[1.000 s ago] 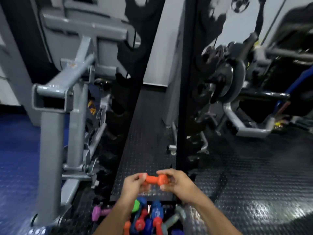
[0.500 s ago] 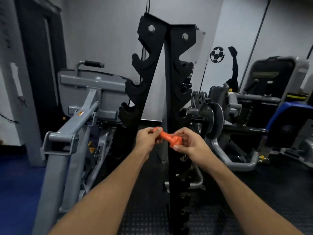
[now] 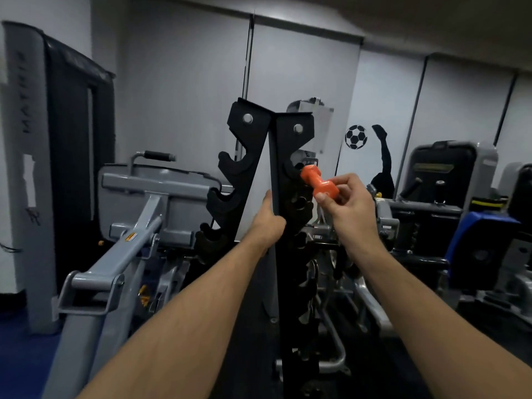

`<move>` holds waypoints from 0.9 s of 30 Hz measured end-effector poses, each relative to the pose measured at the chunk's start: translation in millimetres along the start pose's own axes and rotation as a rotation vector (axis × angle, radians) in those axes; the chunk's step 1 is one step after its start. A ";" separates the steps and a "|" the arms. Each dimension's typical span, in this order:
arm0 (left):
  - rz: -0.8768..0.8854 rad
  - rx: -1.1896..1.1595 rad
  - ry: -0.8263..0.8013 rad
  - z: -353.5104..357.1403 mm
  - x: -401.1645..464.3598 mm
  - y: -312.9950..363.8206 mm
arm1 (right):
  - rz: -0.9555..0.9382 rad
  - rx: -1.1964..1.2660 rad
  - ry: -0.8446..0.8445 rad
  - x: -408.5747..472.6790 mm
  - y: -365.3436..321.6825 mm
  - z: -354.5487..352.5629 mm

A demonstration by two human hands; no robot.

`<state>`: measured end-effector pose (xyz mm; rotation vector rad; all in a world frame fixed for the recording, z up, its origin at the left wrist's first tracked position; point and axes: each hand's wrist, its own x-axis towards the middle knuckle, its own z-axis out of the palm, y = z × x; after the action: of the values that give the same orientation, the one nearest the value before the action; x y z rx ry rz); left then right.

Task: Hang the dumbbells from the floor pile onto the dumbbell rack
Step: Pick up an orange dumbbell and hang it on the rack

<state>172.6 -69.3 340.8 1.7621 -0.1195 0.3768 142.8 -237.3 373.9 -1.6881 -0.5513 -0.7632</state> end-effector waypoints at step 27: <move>0.030 -0.011 -0.136 5.4 9.2 -4.2 | 0.052 -0.267 -0.174 113.4 6.3 39.3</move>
<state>183.4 -72.4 338.8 1.7763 -0.2449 0.2765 232.1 -204.3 447.3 -2.0219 -0.5406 -0.6788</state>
